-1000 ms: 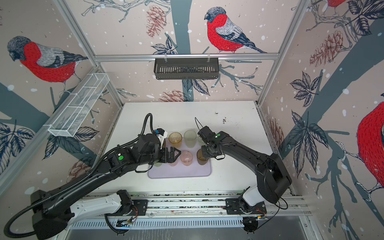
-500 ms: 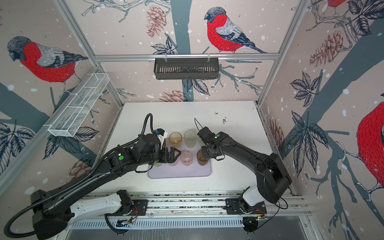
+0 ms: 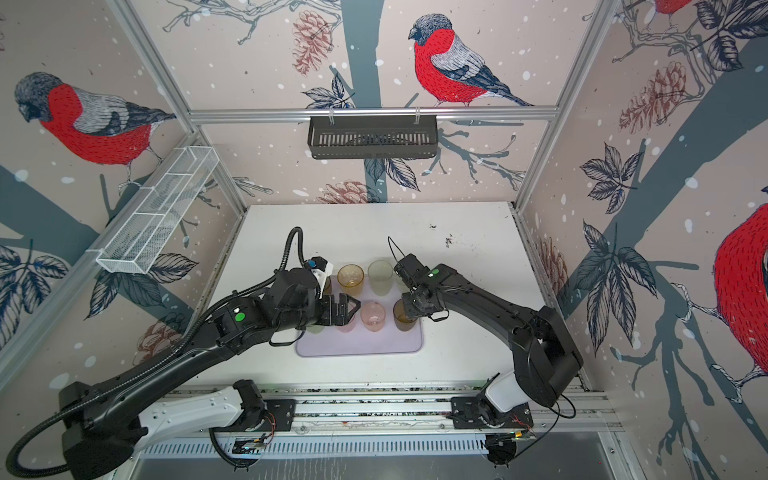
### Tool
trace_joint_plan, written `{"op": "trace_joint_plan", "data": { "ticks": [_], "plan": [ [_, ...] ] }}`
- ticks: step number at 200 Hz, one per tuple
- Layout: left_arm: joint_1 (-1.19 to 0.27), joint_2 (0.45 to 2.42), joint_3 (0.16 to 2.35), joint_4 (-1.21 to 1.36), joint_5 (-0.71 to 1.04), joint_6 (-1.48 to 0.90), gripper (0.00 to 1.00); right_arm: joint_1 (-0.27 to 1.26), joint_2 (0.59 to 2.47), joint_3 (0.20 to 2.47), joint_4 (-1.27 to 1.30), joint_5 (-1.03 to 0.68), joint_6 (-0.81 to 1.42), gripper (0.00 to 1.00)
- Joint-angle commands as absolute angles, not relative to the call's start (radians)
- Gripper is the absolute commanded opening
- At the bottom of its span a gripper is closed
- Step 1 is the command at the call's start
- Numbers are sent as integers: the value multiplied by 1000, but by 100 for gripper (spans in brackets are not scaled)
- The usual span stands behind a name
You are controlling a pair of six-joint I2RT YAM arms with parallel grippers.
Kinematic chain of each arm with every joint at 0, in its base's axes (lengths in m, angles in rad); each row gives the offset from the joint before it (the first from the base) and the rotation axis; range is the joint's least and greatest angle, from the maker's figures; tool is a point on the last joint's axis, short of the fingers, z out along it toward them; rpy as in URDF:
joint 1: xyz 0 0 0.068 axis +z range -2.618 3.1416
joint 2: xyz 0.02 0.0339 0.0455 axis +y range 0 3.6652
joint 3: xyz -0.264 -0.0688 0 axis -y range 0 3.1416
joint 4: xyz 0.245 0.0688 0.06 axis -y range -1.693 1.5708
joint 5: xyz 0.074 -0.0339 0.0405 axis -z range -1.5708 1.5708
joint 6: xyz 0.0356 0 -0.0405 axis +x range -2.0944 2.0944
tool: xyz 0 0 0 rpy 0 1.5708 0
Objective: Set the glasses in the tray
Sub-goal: 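Lower the olive-brown glass with the right gripper onto the tray's near corner, then open the right gripper to release the olive-brown glass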
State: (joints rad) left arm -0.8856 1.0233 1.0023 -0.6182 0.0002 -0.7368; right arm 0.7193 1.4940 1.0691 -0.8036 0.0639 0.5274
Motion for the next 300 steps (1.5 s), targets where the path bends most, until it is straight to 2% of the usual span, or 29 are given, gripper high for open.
{"op": "trace_joint_plan", "data": {
  "ticks": [1, 99, 260, 300],
  "plan": [
    [-883, 1017, 1003, -617, -9, -749, 98, 724, 1491, 1068, -796, 77, 542, 9],
    [-883, 1017, 1003, -616, -14, -749, 98, 726, 1500, 1077, -794, 81, 543, 17],
    [-883, 1043, 1022, -623, -9, -729, 98, 722, 1438, 1098, -794, 106, 563, 49],
    [-881, 1049, 1033, -621, -2, -726, 98, 679, 1393, 1108, -806, 82, 559, 50]
  ]
}}
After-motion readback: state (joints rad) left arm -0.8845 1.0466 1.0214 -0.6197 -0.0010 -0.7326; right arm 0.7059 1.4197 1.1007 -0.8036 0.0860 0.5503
